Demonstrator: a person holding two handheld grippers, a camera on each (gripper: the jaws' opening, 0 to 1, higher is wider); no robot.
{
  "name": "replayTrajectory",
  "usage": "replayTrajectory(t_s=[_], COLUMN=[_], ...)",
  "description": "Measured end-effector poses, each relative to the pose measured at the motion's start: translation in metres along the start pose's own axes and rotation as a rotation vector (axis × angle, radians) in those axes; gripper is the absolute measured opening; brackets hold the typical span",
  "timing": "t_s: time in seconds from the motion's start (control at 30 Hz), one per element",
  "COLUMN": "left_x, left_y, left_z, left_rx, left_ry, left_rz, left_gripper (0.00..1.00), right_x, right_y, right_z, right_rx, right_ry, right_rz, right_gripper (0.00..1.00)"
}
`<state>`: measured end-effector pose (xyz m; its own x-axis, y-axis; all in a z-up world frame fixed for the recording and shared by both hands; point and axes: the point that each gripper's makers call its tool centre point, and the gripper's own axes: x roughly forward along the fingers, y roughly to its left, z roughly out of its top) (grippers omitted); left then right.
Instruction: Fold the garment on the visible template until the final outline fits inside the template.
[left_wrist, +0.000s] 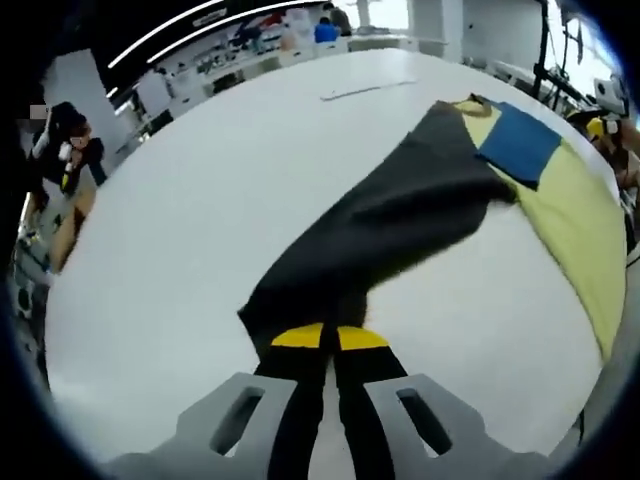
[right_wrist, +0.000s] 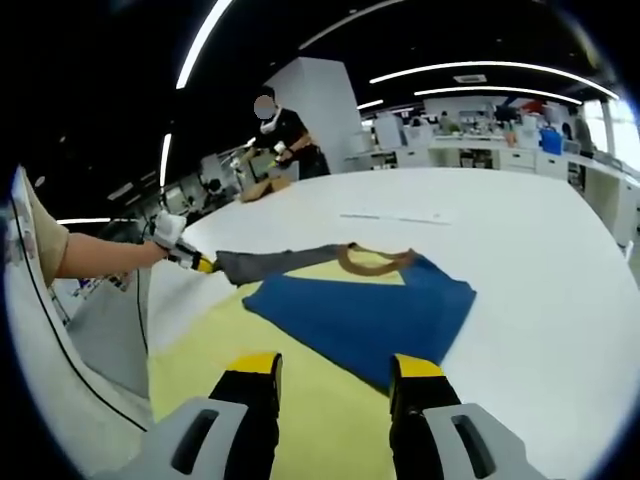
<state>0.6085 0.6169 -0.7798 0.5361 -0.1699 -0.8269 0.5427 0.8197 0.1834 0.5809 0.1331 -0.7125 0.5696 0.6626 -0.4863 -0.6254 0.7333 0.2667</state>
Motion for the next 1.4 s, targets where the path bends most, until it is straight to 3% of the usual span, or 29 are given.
replayTrajectory(t_s=[0.1,0.27,0.47,0.7,1.03,1.13,1.2,1.33,1.4], left_x=[-0.006,-0.015,-0.019,-0.022,-0.038,-0.045,-0.047,-0.039,-0.038], left_y=[0.011,0.021,0.032,0.046,0.065,0.073,0.077,0.068,0.066], left_z=[-0.011,-0.021,-0.04,-0.038,-0.066,-0.074,-0.072,-0.057,-0.054], left_rx=[0.059,0.114,0.241,0.277,0.315,0.189,0.034,-0.241,-0.352], left_ry=[0.055,0.099,0.216,0.244,0.362,0.353,0.298,0.146,0.114], left_rz=[0.006,-0.012,-0.021,0.028,0.054,0.092,0.131,0.118,0.119], left_gripper=[0.0,0.0,0.0,0.0,0.04,0.13,0.14,0.17,0.18], right_x=[0.0,0.0,0.001,0.0,-0.005,-0.006,-0.007,-0.007,-0.008], right_y=[-0.001,-0.001,-0.001,0.0,-0.002,-0.001,-0.001,-0.001,0.0], right_z=[0.0,-0.002,-0.001,-0.002,-0.002,-0.003,-0.003,-0.004,-0.005], right_rx=[0.001,0.001,0.0,-0.002,-0.001,0.001,0.0,0.001,0.0], right_ry=[-0.001,0.003,0.002,0.006,0.004,0.004,0.002,0.006,0.007], right_rz=[-0.003,-0.003,-0.003,-0.007,-0.018,-0.019,-0.02,-0.021,-0.02], right_gripper=[0.4,0.39,0.4,0.4,0.4,0.4,0.4,0.4,0.4])
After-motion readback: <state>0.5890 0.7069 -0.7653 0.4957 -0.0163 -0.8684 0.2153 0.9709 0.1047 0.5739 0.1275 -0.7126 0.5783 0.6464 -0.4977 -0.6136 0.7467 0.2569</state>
